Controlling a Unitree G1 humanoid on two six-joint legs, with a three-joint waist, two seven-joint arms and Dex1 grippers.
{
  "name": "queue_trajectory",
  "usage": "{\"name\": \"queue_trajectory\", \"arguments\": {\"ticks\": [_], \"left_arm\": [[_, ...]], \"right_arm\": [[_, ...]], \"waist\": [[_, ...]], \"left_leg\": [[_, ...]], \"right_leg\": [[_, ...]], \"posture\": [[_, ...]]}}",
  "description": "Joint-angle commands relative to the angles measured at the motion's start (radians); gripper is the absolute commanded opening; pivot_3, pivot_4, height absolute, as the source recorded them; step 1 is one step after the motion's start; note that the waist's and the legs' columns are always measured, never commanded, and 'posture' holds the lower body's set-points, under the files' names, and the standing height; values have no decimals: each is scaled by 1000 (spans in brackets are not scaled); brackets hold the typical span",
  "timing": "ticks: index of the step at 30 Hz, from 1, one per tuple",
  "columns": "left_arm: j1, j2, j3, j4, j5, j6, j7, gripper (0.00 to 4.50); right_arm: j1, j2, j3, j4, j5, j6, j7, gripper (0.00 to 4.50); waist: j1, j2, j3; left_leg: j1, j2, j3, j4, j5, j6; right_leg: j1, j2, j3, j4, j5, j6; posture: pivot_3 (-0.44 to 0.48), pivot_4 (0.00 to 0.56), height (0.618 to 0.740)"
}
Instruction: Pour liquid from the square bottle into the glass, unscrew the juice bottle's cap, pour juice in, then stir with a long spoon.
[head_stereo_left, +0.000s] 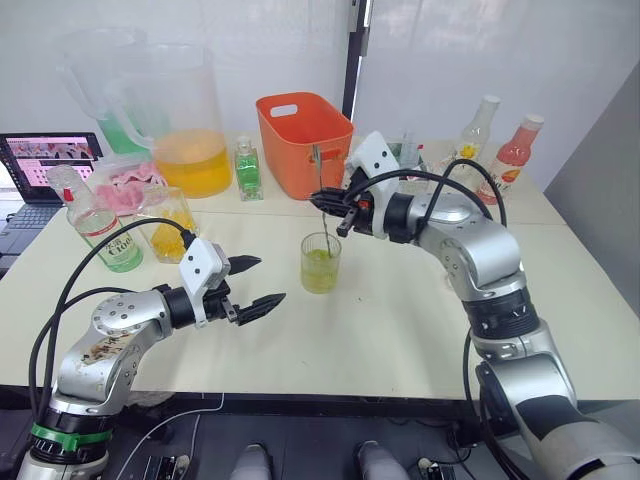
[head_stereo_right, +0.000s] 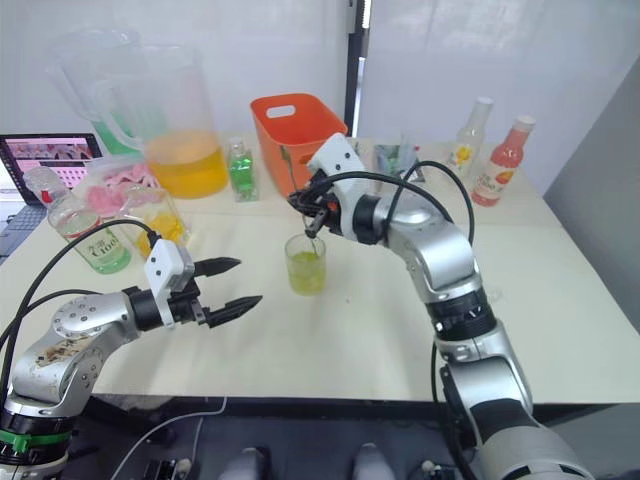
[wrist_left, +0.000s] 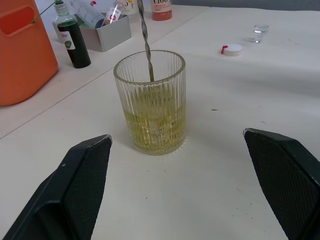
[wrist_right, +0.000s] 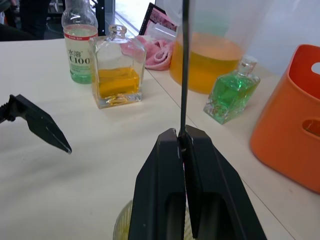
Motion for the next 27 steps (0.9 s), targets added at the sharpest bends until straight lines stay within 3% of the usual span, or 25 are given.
{"name": "queue_trajectory", "arguments": {"ticks": [1,7,14,20,27], "left_arm": [[-6,4,7,-15,1,-17,-4,4471],[-2,6,11,-9,1,-21,-9,4471],[-9,2,5,6,7,-32,-16,4471],[-11,3,4,9,8,-34,-21,4471],[-15,-1,3,11,7,-31,-21,4471]], "right_arm": [[-25,28,-26,-35,19,-17,-8,0],[-11,45,-38,-99,85,67,21,0],[-7,-48,-24,-74,34,71,28,0],[-44,-6,-59,-35,21,-2,-18,0],[-39,16,-88,-93,92,73,-14,0]], "waist": [[0,0,0],[1,0,0],[2,0,0],[-4,0,0],[3,0,0]], "left_leg": [[0,0,0,0,0,0],[0,0,0,0,0,0],[0,0,0,0,0,0],[0,0,0,0,0,0],[0,0,0,-1,0,0]], "right_leg": [[0,0,0,0,0,0],[0,0,0,0,0,0],[0,0,0,0,-1,-2],[0,0,0,0,-1,-2],[0,1,0,0,1,1]], "posture": [[0,150,717],[0,150,717],[0,150,717],[0,150,717],[0,150,717]]}}
